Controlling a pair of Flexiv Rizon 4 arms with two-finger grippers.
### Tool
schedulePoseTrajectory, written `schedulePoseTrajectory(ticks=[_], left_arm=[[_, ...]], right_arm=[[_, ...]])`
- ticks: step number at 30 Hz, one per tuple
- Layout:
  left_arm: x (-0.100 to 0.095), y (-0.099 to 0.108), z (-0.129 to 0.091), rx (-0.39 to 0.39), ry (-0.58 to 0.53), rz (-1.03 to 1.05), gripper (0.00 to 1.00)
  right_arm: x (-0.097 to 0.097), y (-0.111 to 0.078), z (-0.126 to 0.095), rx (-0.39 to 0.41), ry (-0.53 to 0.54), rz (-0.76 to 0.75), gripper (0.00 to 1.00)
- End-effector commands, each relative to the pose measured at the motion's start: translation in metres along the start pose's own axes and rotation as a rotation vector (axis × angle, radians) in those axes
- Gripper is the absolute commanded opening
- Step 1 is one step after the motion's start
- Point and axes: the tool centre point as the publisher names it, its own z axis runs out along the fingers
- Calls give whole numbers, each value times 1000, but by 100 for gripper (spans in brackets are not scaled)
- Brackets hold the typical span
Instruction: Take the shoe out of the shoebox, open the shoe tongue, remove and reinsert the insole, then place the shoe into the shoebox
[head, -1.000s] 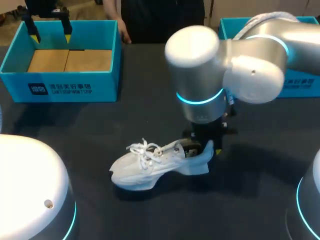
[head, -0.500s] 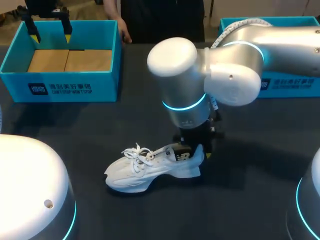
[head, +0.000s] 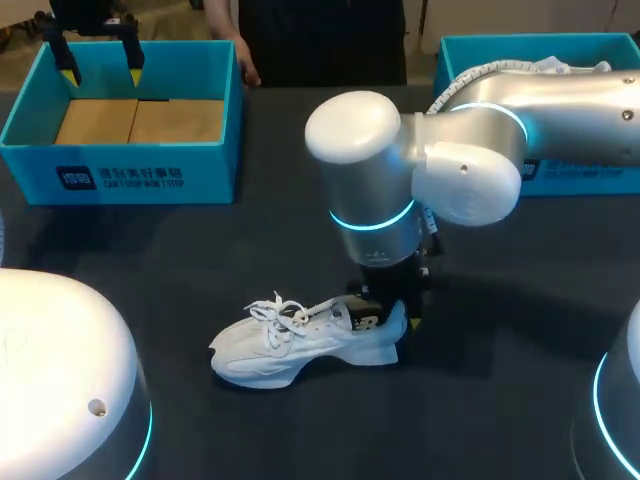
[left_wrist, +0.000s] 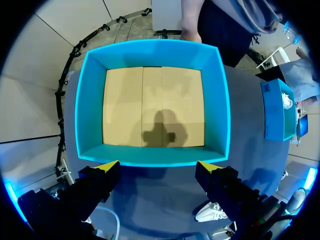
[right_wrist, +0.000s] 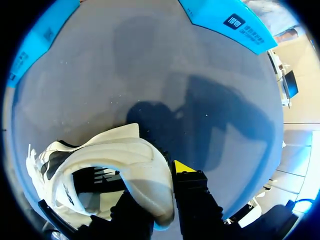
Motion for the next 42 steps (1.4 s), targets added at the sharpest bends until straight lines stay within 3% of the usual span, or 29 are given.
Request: schedulePoseTrajectory(ticks=[1, 2, 9, 17, 20, 21, 22, 31, 34, 36, 38, 42], left_arm=[[0, 0, 0, 0, 0, 0, 100], [0, 0, 0, 0, 0, 0, 100], [0, 0, 0, 0, 0, 0, 100], [0, 0, 0, 0, 0, 0, 100], [0, 0, 0, 0, 0, 0, 100], [0, 0, 0, 0, 0, 0, 100], [0, 0, 0, 0, 0, 0, 100], [0, 0, 0, 0, 0, 0, 100], [0, 0, 0, 0, 0, 0, 100], [0, 0, 0, 0, 0, 0, 100], [0, 0, 0, 0, 0, 0, 100], [0, 0, 0, 0, 0, 0, 100]], right_arm=[[3, -9, 11, -8, 32, -1, 39], [3, -10, 8, -13, 51, -1, 100], [-8, -14, -29, -31, 130, -28, 100], [-33, -5, -82, 23, 251, -79, 100], [-37, -1, -98, 11, 396, -165, 100], [-39, 1, -103, 25, 514, -228, 100], [-43, 5, -103, 177, 490, -213, 100], [-43, 5, -103, 177, 490, -213, 100], [-48, 5, -95, 71, 586, -251, 100], [-59, 5, -93, -31, 705, -297, 100], [-76, 5, -92, -194, 842, -378, 100], [-84, 1, -92, -364, 957, -558, 100]])
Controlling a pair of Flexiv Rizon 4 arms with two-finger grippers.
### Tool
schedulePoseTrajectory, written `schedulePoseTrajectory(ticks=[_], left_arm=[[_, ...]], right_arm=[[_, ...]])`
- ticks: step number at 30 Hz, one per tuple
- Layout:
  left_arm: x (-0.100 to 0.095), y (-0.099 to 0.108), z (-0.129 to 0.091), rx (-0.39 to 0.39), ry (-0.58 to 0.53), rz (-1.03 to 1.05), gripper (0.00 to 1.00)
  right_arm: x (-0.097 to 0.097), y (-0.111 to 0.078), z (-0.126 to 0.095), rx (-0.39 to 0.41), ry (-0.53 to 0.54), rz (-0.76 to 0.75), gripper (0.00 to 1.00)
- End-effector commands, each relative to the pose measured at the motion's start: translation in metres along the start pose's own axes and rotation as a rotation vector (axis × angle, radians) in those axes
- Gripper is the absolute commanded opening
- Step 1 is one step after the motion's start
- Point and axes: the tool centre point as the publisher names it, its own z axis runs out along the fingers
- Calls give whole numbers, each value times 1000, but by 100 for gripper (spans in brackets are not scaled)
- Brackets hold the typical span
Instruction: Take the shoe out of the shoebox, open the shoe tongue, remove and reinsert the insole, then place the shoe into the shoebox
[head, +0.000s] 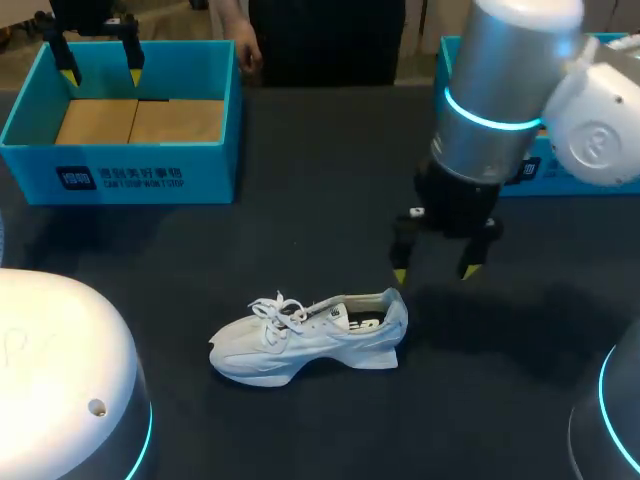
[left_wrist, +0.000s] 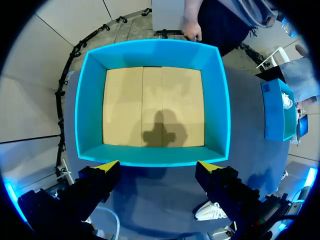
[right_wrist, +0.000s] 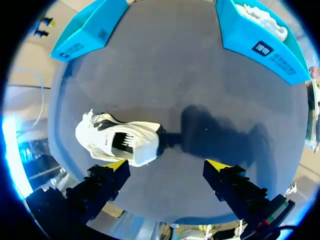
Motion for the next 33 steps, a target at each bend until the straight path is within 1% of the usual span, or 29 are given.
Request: schedulePoseTrajectory(ticks=[1, 11, 12, 13, 14, 15, 16, 17, 18, 19, 27, 28, 30, 31, 32, 33], left_arm=[[0, 0, 0, 0, 0, 0, 100], [0, 0, 0, 0, 0, 0, 100], [0, 0, 0, 0, 0, 0, 100], [0, 0, 0, 0, 0, 0, 100], [0, 0, 0, 0, 0, 0, 100], [0, 0, 0, 0, 0, 0, 100], [0, 0, 0, 0, 0, 0, 100], [0, 0, 0, 0, 0, 0, 100], [0, 0, 0, 0, 0, 0, 100], [0, 0, 0, 0, 0, 0, 100], [0, 0, 0, 0, 0, 0, 100], [0, 0, 0, 0, 0, 0, 100], [0, 0, 0, 0, 0, 0, 100], [0, 0, 0, 0, 0, 0, 100], [0, 0, 0, 0, 0, 0, 100], [0, 0, 0, 0, 0, 0, 100]], right_arm=[[-21, -26, -10, -422, 561, -385, 100], [-21, -26, -10, -422, 561, -385, 100], [-21, -24, -7, -467, 566, -426, 100], [-24, -24, -4, -513, 632, -474, 100], [-26, -23, -2, -536, 663, -496, 100], [-33, -22, 1, -601, 706, -537, 100], [-37, -21, 4, -638, 743, -565, 100], [-38, -20, 4, -665, 758, -592, 100], [-39, -20, 6, -719, 857, -691, 100], [-40, -20, 7, -718, 900, -733, 100], [-40, -20, 7, -718, 900, -733, 100], [-39, -19, 7, -742, 905, -769, 100], [-38, -19, 12, -788, 868, -811, 100], [-51, -21, 25, -946, 899, -875, 100], [-51, -21, 25, -946, 899, -875, 100], [-55, -21, 27, -986, 907, -883, 100]])
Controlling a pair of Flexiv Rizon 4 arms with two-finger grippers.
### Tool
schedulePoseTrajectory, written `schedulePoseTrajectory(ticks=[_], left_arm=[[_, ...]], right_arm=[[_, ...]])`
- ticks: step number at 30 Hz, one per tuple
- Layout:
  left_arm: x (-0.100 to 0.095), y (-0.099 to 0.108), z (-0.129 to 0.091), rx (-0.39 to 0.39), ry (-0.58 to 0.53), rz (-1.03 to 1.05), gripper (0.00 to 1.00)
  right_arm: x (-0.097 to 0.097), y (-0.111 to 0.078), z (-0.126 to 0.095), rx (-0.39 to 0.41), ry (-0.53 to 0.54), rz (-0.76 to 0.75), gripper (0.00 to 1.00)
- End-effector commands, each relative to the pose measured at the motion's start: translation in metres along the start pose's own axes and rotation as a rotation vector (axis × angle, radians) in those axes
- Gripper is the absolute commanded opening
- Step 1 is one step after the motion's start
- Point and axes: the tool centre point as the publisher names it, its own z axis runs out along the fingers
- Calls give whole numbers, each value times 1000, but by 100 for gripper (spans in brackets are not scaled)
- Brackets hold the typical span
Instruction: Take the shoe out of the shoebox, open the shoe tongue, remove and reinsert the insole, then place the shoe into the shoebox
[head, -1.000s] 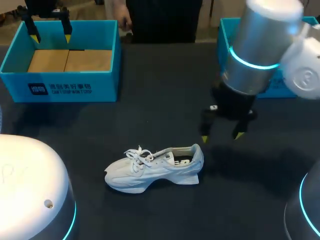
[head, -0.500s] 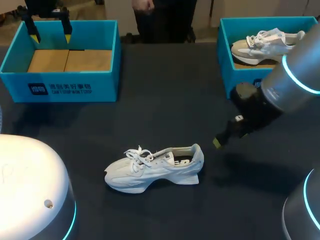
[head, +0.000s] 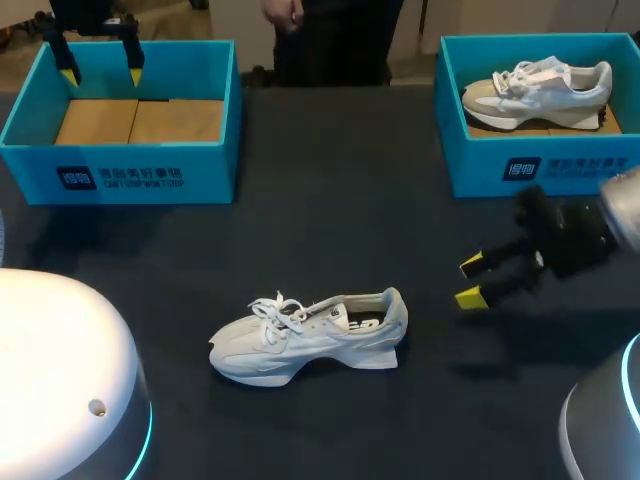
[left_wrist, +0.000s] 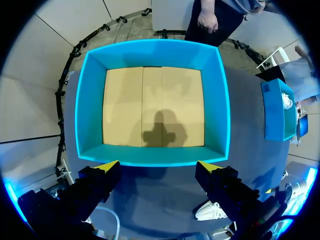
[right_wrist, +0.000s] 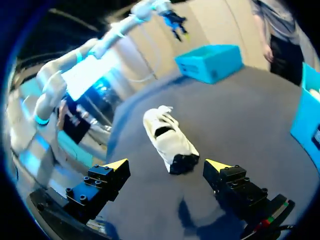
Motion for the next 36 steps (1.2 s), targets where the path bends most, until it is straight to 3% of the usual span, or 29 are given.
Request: schedulePoseTrajectory(ticks=[1, 4, 17, 20, 32, 36], left_arm=[[0, 0, 0, 0, 0, 0, 100], [0, 0, 0, 0, 0, 0, 100], [0, 0, 0, 0, 0, 0, 100], [0, 0, 0, 0, 0, 0, 100], [0, 0, 0, 0, 0, 0, 100], [0, 0, 0, 0, 0, 0, 100]], right_arm=[[-13, -27, -3, -463, 21, -173, 100], [-16, -34, -5, -474, -43, -199, 100], [-16, -41, -1, -488, -83, -249, 100], [-21, -44, 4, -467, -132, -246, 100], [-36, -51, 29, -415, -169, -253, 100], [-30, -49, 40, -354, -110, -283, 100]])
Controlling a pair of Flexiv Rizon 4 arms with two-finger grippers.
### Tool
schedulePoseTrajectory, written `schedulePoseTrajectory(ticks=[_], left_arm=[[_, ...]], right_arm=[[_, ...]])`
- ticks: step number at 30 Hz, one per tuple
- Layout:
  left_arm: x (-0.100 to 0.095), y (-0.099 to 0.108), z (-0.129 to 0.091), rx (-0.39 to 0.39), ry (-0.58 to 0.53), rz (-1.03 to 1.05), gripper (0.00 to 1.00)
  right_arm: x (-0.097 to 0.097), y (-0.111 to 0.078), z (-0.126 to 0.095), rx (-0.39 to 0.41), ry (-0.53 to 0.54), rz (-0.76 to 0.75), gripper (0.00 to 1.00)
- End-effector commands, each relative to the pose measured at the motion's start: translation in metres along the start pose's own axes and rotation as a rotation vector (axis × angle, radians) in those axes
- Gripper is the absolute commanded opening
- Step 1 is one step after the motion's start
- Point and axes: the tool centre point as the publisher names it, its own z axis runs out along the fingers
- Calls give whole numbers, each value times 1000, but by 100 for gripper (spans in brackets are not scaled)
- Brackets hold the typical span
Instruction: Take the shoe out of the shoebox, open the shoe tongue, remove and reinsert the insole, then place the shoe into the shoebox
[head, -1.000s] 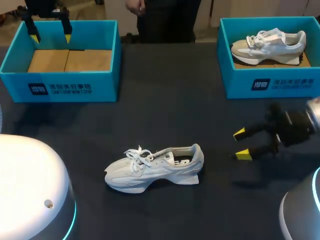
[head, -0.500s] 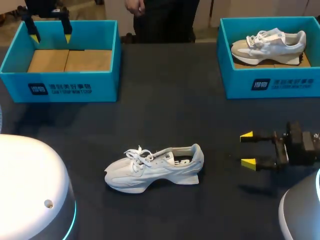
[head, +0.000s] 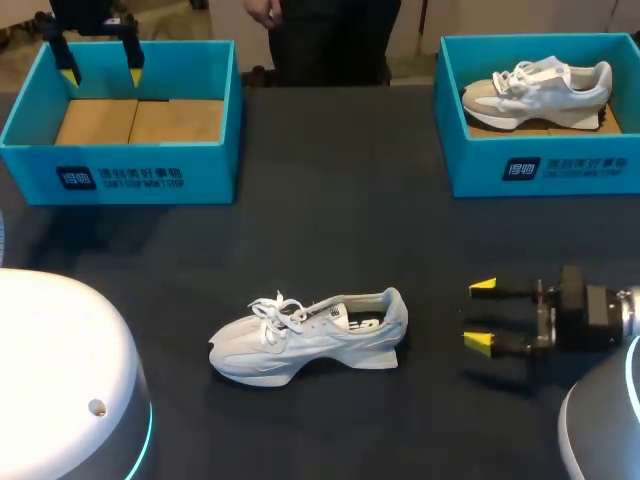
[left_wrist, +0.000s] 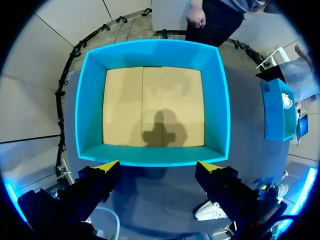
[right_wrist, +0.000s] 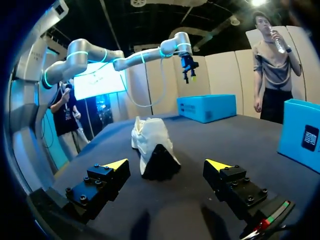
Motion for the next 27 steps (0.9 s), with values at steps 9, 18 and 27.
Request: schedulePoseTrajectory(ticks=[9, 18, 27], left_arm=[[0, 0, 0, 0, 0, 0, 100], [0, 0, 0, 0, 0, 0, 100], [0, 0, 0, 0, 0, 0, 100]], right_arm=[[-2, 4, 14, 61, 39, -18, 100], [-8, -8, 46, 42, 83, -133, 100], [-17, -10, 64, 50, 97, -141, 100]])
